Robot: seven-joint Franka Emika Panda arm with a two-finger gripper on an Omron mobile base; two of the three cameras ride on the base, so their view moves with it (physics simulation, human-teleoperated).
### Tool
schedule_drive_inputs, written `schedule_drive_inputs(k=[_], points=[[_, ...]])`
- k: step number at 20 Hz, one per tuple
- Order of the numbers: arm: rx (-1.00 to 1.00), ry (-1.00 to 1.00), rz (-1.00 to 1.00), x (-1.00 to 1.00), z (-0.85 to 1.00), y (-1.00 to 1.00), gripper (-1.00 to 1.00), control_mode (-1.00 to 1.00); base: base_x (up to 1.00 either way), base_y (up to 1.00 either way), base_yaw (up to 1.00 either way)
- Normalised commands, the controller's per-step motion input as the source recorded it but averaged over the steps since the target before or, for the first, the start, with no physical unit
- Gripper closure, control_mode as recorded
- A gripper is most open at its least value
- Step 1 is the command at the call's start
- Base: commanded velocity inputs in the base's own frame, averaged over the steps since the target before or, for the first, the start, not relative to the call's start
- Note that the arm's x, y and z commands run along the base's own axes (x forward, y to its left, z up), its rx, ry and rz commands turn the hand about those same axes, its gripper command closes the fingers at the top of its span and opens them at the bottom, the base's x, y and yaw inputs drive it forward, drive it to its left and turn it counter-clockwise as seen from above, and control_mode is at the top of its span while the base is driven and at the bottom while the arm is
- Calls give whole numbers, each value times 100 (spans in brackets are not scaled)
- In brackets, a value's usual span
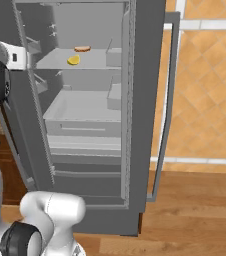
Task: Grab a lemon wedge from the fridge and one ice cube from the ice bowl, and put them in the glass of lemonade.
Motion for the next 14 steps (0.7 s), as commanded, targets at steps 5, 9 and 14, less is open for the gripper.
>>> schedule_drive_inputs(k=[5,9,14], points=[[7,34,14,84,-40,-6,100,-100,0,0,0],[0,33,5,55,-25,1,-100,-100,0,0,0],[3,15,2,50,-31,-13,-100,-100,0,0,0]])
